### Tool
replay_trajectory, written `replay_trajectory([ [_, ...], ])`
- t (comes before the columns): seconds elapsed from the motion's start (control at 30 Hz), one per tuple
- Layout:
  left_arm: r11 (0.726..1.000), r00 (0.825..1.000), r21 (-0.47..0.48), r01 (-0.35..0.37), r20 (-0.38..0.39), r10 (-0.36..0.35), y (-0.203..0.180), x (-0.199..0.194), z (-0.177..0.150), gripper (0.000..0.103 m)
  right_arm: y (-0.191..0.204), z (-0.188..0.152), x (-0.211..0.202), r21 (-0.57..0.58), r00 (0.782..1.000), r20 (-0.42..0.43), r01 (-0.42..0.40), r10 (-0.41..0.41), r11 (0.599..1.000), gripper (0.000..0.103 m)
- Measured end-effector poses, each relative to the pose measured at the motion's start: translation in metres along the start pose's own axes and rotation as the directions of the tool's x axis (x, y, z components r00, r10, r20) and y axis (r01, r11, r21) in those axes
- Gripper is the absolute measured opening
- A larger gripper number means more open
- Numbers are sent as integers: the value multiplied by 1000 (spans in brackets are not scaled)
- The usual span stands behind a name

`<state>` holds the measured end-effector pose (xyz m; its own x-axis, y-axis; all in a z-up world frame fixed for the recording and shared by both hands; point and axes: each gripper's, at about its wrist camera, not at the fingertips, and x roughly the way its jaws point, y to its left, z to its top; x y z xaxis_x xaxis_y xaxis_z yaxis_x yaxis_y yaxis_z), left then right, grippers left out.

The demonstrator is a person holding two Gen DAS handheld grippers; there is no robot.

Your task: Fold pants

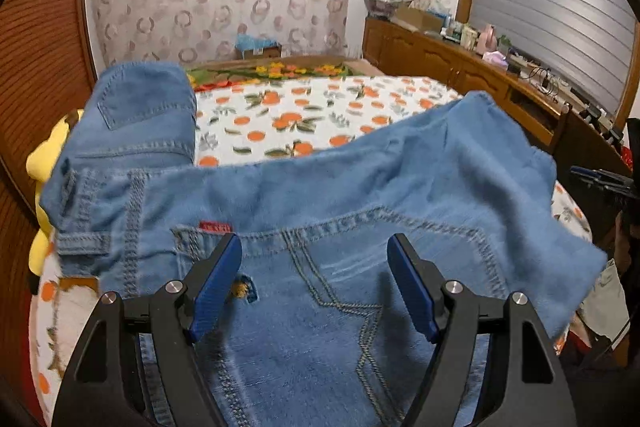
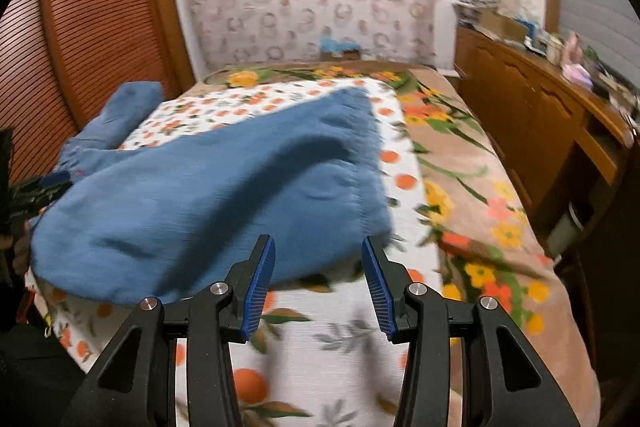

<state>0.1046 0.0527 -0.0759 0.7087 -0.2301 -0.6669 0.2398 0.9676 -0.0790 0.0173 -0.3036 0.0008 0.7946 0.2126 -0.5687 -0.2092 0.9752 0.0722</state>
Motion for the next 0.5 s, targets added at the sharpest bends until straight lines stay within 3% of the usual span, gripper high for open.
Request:
replay_trajectory([
  [0.13, 1000, 1000, -9, -1, -24, 1, 2, 10, -8, 76, -12, 3, 7, 33, 999, -23, 40, -39, 999, 47],
  [0.5, 1000, 1000, -3, -9, -16, 9, 0, 13, -14, 76, -13, 17, 24, 98, 1000, -21, -2, 5, 995, 47],
])
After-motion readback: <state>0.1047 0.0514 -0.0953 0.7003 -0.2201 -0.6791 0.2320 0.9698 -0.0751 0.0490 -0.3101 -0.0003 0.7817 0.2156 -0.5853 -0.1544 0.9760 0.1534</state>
